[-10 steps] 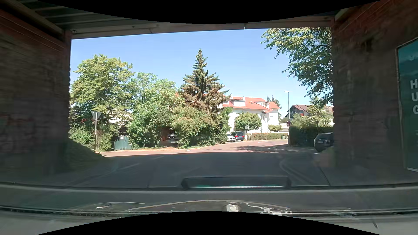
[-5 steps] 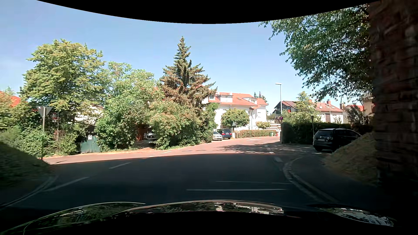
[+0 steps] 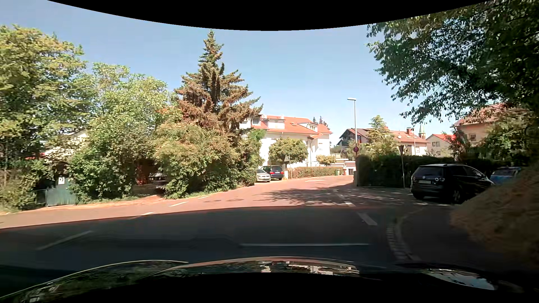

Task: Follow the waypoints while adhering to traffic rules and regulations

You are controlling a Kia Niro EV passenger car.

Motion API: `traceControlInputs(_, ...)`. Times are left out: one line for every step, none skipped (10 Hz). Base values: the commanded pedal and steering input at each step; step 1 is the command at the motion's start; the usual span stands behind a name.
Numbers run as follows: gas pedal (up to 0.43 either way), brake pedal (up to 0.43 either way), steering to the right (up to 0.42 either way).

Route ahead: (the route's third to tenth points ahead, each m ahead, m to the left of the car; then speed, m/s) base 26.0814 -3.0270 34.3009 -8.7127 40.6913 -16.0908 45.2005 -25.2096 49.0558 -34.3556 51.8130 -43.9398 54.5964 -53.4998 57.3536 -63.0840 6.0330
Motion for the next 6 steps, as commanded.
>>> traceControlInputs(0.138, 0.000, 0.083)
traceControlInputs(0.138, 0.000, 0.077)
traceControlInputs(0.138, 0.000, 0.067)
traceControlInputs(0.138, 0.000, 0.060)
traceControlInputs(0.138, 0.000, 0.051)
traceControlInputs(0.138, 0.000, 0.044)
